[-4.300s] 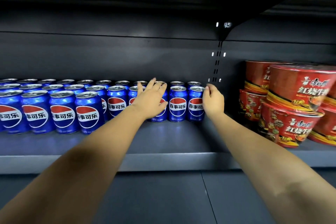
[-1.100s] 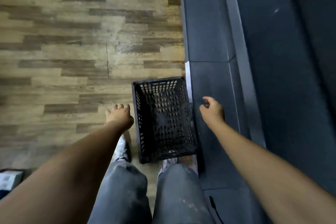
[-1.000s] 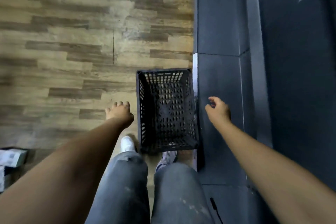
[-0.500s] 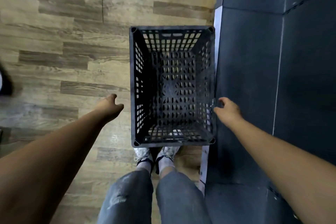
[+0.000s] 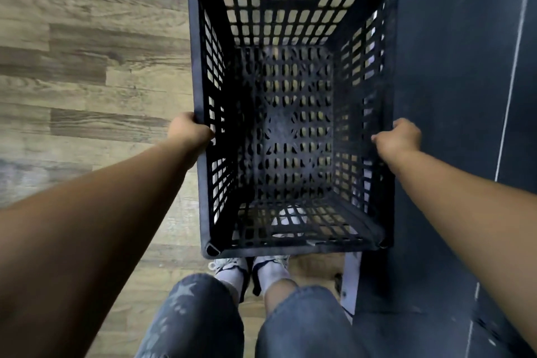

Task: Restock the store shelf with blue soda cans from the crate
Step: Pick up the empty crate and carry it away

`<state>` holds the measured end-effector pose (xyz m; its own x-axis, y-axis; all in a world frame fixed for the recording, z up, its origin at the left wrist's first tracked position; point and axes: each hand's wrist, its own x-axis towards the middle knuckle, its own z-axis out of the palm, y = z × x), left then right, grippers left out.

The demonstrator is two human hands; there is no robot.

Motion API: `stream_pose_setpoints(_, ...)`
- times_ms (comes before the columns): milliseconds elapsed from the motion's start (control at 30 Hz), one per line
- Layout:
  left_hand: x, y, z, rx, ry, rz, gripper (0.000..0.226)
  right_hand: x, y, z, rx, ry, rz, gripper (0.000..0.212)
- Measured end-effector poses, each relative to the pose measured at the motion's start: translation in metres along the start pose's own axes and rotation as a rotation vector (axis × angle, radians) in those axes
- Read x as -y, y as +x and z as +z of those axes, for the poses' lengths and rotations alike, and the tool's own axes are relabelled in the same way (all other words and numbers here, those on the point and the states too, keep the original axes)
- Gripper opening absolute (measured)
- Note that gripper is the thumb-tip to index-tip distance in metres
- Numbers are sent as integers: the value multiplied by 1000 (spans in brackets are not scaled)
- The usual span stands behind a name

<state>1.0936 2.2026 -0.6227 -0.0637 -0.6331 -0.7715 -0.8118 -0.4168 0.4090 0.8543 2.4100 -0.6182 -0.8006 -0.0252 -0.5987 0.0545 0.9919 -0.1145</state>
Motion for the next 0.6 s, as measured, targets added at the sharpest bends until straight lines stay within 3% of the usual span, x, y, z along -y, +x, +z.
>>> stream_pose_setpoints(167,-8,-21,-14,-10,46,1,28,5,-13,-14,8,-34,-30,31)
stream_pose_setpoints(467,-65,-65,-93,32,11,-2,31,62,-61,-88,109,-24,-68,40)
stream_pose_setpoints(600,-95,-103,-136,20,24,-12,31,83,-100,-134,157,-22,-102,19)
